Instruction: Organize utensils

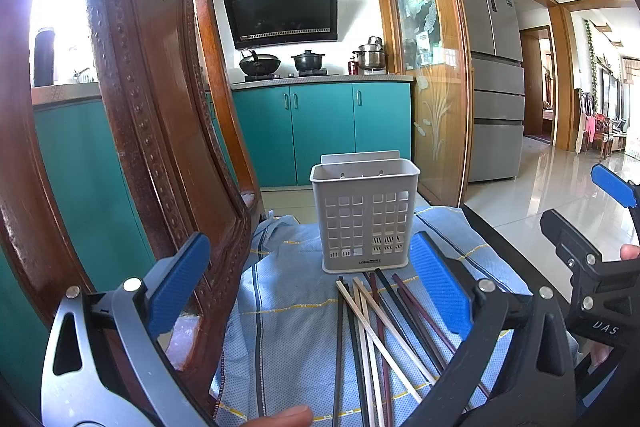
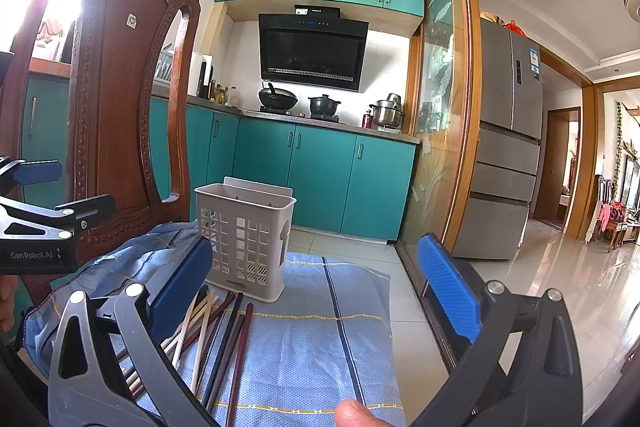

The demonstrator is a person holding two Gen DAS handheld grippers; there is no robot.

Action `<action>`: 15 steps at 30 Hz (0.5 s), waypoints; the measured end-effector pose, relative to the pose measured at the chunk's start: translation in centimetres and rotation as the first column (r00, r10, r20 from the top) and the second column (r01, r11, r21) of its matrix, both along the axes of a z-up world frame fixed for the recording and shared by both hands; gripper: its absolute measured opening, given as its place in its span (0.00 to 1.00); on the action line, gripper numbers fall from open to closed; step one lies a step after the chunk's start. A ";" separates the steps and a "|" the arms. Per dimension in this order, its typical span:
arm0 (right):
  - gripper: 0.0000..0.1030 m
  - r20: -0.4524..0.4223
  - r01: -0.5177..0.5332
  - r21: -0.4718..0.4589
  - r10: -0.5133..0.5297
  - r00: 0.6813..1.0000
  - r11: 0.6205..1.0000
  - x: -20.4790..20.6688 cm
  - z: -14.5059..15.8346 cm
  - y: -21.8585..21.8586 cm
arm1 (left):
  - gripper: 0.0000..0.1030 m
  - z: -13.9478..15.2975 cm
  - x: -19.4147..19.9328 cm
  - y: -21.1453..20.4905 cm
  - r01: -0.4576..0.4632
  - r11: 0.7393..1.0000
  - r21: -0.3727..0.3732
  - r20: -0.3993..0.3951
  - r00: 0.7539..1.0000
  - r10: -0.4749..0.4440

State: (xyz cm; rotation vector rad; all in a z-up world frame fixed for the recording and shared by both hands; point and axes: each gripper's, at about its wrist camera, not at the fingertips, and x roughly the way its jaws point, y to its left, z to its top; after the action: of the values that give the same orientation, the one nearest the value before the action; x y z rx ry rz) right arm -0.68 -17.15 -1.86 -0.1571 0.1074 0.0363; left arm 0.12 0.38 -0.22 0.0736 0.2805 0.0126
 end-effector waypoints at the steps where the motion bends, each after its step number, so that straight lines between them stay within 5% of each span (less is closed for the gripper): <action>1: 0.98 0.000 0.000 0.000 0.000 1.000 1.000 0.0 0.0 0.0 | 0.97 0.0 0.0 0.0 0.000 1.000 0.000 -0.001 1.000 0.000; 15: 0.97 0.001 0.002 -0.009 -0.002 1.000 1.000 0.0 0.0 0.1 | 0.97 0.0 0.1 -0.1 0.000 1.000 0.001 -0.001 1.000 0.000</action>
State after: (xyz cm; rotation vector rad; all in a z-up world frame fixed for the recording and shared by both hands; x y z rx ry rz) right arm -0.70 -17.08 -1.85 -0.1655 0.1065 0.0336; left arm 0.18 0.26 -0.23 0.0743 0.2812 0.0128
